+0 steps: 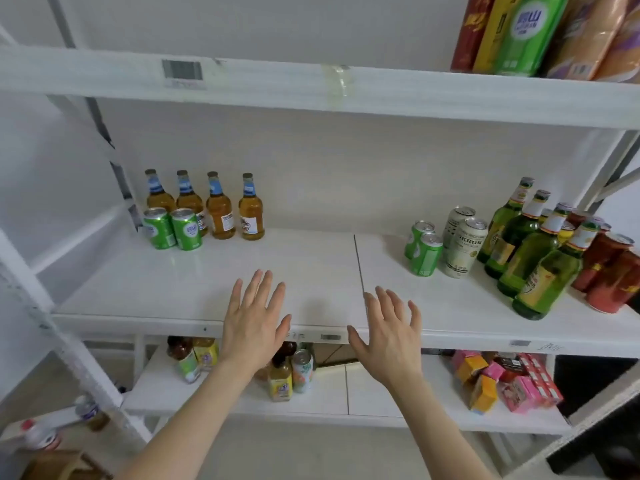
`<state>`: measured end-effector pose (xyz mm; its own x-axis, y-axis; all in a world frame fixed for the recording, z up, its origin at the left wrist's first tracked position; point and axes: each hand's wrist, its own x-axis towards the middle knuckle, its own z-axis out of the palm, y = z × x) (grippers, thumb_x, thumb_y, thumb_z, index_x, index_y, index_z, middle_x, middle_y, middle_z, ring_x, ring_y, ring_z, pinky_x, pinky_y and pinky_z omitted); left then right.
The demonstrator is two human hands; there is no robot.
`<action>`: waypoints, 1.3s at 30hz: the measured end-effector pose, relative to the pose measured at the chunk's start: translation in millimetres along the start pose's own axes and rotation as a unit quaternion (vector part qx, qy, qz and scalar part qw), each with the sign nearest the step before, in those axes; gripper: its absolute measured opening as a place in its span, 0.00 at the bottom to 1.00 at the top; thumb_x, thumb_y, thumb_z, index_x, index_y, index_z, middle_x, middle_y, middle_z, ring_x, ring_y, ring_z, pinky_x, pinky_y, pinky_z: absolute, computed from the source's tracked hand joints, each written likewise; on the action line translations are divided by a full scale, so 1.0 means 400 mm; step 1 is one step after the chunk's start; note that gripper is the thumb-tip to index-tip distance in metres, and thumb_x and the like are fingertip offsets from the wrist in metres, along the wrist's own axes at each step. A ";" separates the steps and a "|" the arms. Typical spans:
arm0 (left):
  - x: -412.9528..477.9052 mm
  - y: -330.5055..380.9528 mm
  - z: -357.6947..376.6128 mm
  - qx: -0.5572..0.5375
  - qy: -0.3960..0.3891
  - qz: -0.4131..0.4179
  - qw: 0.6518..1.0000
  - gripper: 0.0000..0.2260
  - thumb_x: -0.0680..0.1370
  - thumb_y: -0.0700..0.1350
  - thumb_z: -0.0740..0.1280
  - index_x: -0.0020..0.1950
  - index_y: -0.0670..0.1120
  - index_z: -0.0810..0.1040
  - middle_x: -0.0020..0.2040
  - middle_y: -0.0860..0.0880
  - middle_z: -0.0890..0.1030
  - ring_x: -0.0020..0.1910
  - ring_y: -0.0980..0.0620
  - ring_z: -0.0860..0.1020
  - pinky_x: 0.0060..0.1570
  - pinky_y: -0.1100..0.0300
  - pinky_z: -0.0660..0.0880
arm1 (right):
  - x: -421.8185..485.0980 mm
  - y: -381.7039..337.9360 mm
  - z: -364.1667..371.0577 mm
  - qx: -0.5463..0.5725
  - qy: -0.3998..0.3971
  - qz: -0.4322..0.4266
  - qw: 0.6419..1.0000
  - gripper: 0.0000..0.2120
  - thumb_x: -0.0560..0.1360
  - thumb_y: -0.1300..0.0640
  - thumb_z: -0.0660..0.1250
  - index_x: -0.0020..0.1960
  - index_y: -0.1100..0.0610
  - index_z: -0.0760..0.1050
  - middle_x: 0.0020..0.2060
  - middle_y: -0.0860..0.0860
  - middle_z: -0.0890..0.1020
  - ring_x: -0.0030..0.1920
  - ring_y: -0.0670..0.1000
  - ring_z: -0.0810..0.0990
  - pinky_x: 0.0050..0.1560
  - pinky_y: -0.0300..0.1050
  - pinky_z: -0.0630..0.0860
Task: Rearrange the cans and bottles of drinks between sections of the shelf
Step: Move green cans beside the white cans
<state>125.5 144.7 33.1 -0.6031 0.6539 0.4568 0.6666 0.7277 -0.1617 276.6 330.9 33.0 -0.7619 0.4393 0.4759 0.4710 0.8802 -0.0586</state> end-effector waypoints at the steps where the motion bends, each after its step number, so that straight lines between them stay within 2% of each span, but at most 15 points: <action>1: -0.013 -0.034 -0.001 0.002 -0.001 -0.002 1.000 0.27 0.76 0.56 0.68 0.71 0.44 0.74 0.72 0.39 0.72 0.74 0.39 0.68 0.71 0.38 0.63 | 0.004 -0.036 -0.002 0.000 0.004 -0.001 1.000 0.29 0.73 0.38 0.57 0.64 0.57 0.75 0.65 0.57 0.78 0.65 0.60 0.76 0.65 0.63 0.69; 9: -0.049 -0.373 0.003 0.044 0.005 0.008 0.999 0.28 0.74 0.58 0.70 0.70 0.45 0.76 0.72 0.40 0.73 0.73 0.39 0.69 0.71 0.40 0.60 | 0.049 -0.368 0.059 0.011 0.017 0.034 0.999 0.28 0.72 0.39 0.62 0.64 0.56 0.76 0.66 0.57 0.78 0.67 0.60 0.75 0.66 0.65 0.68; 12: -0.051 -0.501 0.017 0.053 0.005 0.013 0.999 0.28 0.74 0.57 0.70 0.70 0.45 0.76 0.72 0.40 0.72 0.73 0.40 0.69 0.71 0.39 0.61 | 0.069 -0.494 0.092 0.017 0.024 0.058 0.998 0.28 0.73 0.39 0.61 0.65 0.56 0.75 0.67 0.57 0.77 0.68 0.59 0.73 0.68 0.64 0.64; 19: -0.024 -0.733 0.081 0.054 0.014 -0.001 0.998 0.27 0.73 0.56 0.71 0.68 0.44 0.77 0.72 0.38 0.73 0.73 0.39 0.69 0.70 0.38 0.64 | 0.164 -0.713 0.161 0.021 0.000 0.055 0.998 0.29 0.72 0.37 0.62 0.66 0.56 0.75 0.67 0.56 0.77 0.69 0.59 0.74 0.69 0.61 0.54; 27: 0.071 -0.919 0.194 0.041 0.021 -0.017 0.999 0.28 0.72 0.56 0.73 0.68 0.43 0.78 0.71 0.37 0.73 0.73 0.38 0.69 0.70 0.37 0.61 | 0.308 -0.869 0.259 0.049 0.000 0.062 0.997 0.30 0.71 0.37 0.60 0.65 0.56 0.75 0.66 0.57 0.78 0.67 0.59 0.76 0.68 0.61 0.55; 33: 0.146 -1.032 0.242 0.009 0.035 -0.028 0.999 0.28 0.71 0.55 0.74 0.68 0.43 0.76 0.71 0.36 0.73 0.72 0.37 0.70 0.68 0.35 0.66 | 0.414 -0.975 0.324 0.052 -0.013 0.068 0.996 0.33 0.71 0.35 0.58 0.67 0.56 0.75 0.65 0.55 0.79 0.67 0.58 0.76 0.69 0.61 0.55; 37: 0.194 -1.093 0.299 -0.024 0.026 -0.025 0.999 0.31 0.71 0.56 0.74 0.69 0.42 0.75 0.70 0.37 0.74 0.71 0.37 0.72 0.66 0.37 0.68 | 0.484 -1.026 0.375 0.082 -0.029 0.092 0.992 0.35 0.71 0.33 0.57 0.70 0.55 0.72 0.66 0.53 0.79 0.68 0.57 0.75 0.69 0.63 0.65; 39: 0.215 -1.111 0.339 -0.070 0.009 -0.034 0.997 0.32 0.71 0.57 0.74 0.69 0.42 0.74 0.70 0.37 0.74 0.70 0.37 0.72 0.66 0.38 0.69 | 0.511 -1.037 0.408 0.120 -0.025 0.108 0.987 0.37 0.71 0.32 0.56 0.73 0.54 0.68 0.68 0.51 0.76 0.70 0.56 0.72 0.70 0.61 0.65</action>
<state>-282.0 -94.4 25.8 -0.6424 0.5992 0.4778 0.6796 0.7335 -0.0061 -147.2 84.7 11.6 -0.6800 0.6236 0.3855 0.5103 0.7802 -0.3619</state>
